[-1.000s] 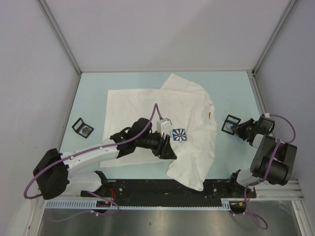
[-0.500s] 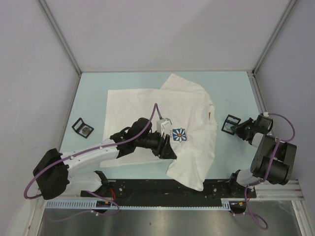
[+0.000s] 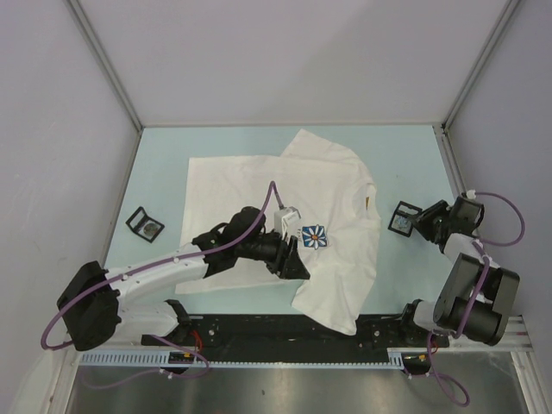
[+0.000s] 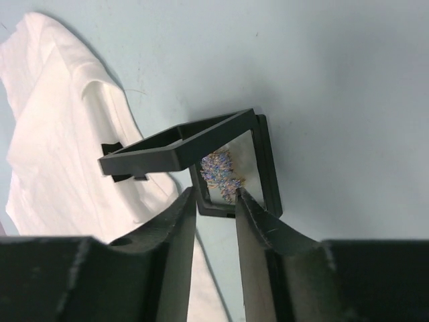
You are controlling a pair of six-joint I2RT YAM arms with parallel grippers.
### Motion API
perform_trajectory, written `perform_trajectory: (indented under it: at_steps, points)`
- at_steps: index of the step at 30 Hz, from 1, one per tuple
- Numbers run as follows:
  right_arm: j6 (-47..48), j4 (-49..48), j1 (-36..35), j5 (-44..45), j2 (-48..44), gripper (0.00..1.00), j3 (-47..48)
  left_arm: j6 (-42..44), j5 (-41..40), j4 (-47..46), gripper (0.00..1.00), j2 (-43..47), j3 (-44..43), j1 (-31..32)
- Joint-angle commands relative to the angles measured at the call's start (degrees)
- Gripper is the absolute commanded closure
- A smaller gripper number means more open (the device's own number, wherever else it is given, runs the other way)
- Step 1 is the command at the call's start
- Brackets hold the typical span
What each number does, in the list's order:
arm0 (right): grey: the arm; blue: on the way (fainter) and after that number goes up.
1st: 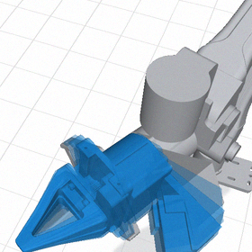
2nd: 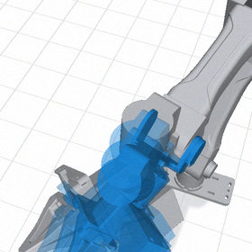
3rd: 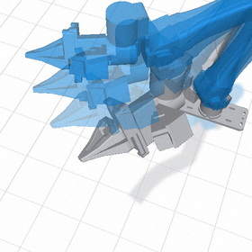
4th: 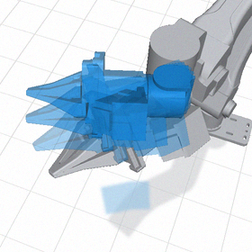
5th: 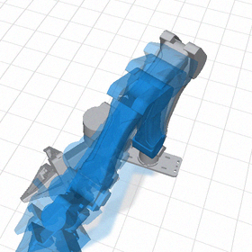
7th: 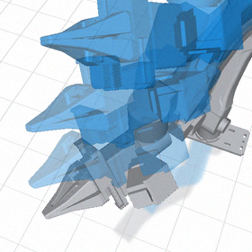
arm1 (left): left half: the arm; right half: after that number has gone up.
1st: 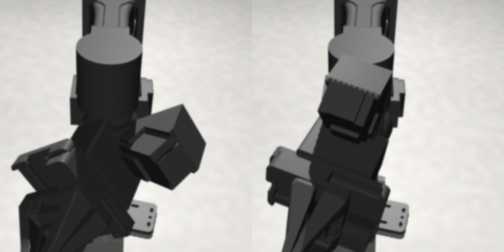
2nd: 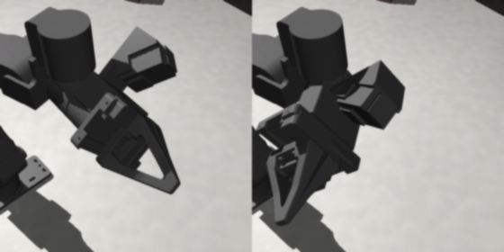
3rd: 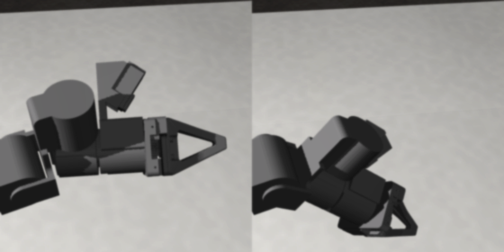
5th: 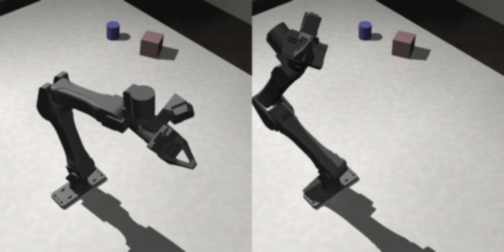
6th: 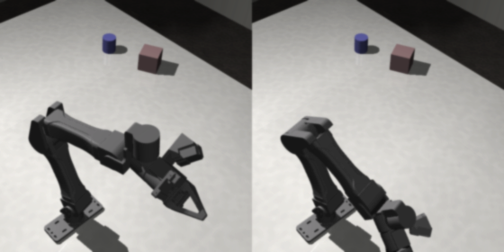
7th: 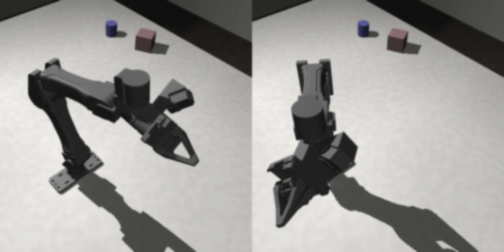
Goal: Remove the brooch from the garment
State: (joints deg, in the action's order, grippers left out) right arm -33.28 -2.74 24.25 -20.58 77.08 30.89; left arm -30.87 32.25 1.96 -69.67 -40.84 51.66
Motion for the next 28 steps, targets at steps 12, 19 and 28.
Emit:
perform_trajectory:
  at_steps: [12, 19, 28]
  points:
    - [7.1, 28.6, -13.0, 6.3, -24.1, 0.55, 10.6, 1.2, -3.4, 8.4, 0.40, 12.6, -6.4, -0.3]
    - [2.3, 32.2, -37.9, 14.3, -34.6, 0.42, 13.4, -1.1, -8.3, 12.3, 0.38, 24.1, -6.0, -0.5]
    - [5.1, 31.6, -54.7, 20.0, -28.7, 0.00, 23.9, 2.2, -18.7, 14.3, 0.14, 30.9, -10.1, -0.7]
